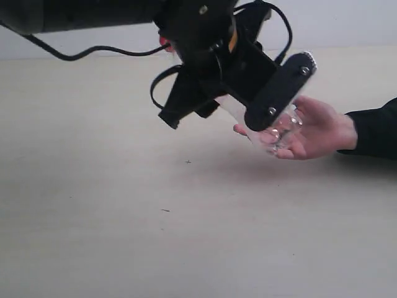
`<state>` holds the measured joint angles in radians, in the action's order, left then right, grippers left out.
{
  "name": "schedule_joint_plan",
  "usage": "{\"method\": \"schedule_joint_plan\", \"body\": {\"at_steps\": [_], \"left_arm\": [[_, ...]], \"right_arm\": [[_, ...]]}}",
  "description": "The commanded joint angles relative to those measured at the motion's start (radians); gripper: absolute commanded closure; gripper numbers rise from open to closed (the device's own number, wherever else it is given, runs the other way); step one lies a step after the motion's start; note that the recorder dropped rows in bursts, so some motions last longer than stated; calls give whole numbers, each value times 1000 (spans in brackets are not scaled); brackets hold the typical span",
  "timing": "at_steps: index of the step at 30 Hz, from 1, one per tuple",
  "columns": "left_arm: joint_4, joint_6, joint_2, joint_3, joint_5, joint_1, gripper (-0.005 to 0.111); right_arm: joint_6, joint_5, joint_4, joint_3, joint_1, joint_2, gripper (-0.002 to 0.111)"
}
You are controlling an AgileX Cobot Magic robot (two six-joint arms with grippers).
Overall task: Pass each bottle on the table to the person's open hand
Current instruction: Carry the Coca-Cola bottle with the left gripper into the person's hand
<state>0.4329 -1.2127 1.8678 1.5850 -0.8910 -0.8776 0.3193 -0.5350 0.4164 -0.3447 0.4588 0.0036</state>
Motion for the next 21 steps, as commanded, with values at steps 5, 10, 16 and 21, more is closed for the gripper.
{"method": "schedule_joint_plan", "body": {"at_steps": [5,10,16,21], "left_arm": [[27,50,106,-25,268,-60,107],[148,48,186,-25,398,-66,107],[239,48,224,-23,441,-74,107],[351,170,254,-23,443,-60,107]], "right_arm": [[-2,10,7,-6,-5,-4,108],[-2,10,5,-6,-5,-4,108],[-2,10,5,-6,-5,-4,108],[-2,10,5,-6,-5,-4,108]]}}
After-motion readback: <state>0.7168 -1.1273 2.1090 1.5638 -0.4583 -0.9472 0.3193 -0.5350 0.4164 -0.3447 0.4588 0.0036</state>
